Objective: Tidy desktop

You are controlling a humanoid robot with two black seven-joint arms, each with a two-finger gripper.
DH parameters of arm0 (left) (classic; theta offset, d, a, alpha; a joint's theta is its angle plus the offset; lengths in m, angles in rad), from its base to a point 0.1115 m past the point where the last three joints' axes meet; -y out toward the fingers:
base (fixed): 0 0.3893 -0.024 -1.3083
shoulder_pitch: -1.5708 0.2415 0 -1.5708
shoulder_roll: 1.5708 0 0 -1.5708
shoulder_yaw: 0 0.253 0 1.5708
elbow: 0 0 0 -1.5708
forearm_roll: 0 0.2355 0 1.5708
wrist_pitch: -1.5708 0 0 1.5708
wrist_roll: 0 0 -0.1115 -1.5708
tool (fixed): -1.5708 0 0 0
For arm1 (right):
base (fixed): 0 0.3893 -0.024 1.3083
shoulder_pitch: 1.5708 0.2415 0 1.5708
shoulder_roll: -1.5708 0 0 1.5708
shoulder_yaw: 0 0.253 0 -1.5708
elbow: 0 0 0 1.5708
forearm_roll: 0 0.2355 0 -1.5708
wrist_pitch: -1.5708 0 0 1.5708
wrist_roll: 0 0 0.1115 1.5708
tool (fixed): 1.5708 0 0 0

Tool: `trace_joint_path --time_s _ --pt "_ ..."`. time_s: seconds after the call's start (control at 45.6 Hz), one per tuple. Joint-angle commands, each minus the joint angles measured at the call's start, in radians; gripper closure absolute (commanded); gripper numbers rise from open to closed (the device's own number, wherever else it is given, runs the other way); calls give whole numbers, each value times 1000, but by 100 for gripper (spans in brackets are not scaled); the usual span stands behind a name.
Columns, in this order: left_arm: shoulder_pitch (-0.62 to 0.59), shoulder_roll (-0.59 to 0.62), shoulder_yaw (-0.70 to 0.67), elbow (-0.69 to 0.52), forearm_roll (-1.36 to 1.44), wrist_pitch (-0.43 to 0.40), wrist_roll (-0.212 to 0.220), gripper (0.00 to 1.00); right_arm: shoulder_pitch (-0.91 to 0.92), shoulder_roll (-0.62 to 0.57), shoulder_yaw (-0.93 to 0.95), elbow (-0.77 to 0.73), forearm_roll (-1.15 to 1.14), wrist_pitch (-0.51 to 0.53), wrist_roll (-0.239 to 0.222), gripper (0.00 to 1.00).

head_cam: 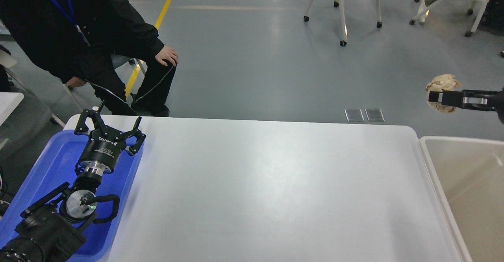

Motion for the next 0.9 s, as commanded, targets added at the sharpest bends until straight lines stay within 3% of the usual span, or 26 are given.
trace_joint_path --time_s 0.0,0.197,0.526,0.877 --pt "0 0 0 0 0 0 0 0 -163 -39 5 -110 223 -131 36 100" --pt "0 0 0 0 0 0 0 0 -332 -23 5 -223 515 -224 40 100" --pt "0 0 0 0 0 2 0 0 -619 131 31 -489 998 -231 83 100" --pt "0 0 0 0 0 2 0 0 -964 398 315 -841 1118 -230 72 100"
